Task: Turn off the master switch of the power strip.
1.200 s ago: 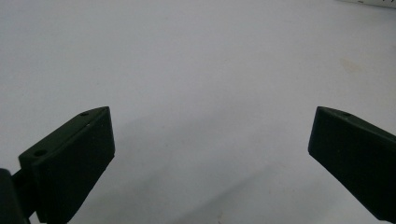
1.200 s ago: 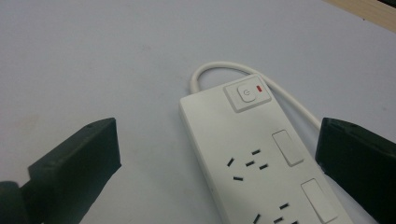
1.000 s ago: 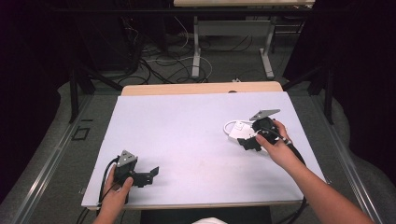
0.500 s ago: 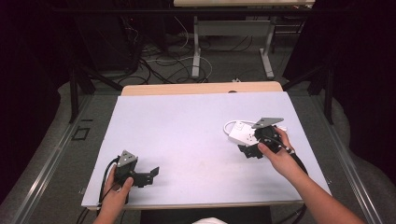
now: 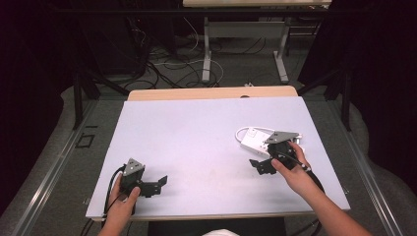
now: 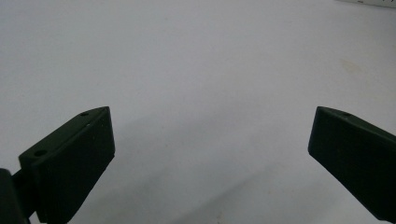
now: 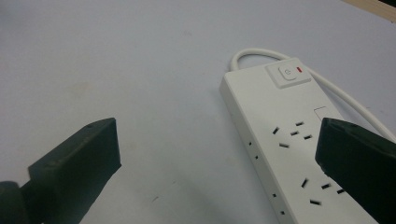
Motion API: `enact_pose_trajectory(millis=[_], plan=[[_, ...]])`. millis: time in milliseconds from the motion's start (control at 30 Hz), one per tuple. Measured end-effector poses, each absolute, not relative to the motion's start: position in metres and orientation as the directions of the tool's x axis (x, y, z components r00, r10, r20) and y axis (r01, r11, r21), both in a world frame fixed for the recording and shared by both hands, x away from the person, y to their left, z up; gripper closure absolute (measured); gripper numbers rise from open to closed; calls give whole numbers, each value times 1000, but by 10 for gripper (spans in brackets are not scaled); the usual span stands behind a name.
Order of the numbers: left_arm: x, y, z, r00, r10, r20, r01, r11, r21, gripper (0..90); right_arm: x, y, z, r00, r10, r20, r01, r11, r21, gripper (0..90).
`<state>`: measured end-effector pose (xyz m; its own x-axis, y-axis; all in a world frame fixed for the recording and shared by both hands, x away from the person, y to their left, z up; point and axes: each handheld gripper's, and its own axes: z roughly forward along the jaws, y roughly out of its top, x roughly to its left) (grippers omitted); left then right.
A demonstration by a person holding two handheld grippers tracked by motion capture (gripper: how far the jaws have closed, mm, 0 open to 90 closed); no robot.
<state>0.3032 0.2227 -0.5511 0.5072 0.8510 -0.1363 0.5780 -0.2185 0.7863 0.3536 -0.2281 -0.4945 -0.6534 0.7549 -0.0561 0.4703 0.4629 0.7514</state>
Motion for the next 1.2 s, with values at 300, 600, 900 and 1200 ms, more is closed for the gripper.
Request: enact_pose_trajectory(millis=[300,600,900,1200], plan=[[303,223,-551,507,851,-137,580,-219,785,5,340,-230,-503,-654,754,-62,446,451,773,0],[303,223,-551,506,852,-137,578,-217,787,5,329,-239,-515,-645,763,-39,451,421,787,0],[303,223,-551,508,852,-128,576,-226,786,5,322,-251,-527,-629,777,-24,456,394,798,0],[303,223,-551,504,852,-139,580,-215,786,5,314,-257,-538,-617,787,-26,448,378,810,0]])
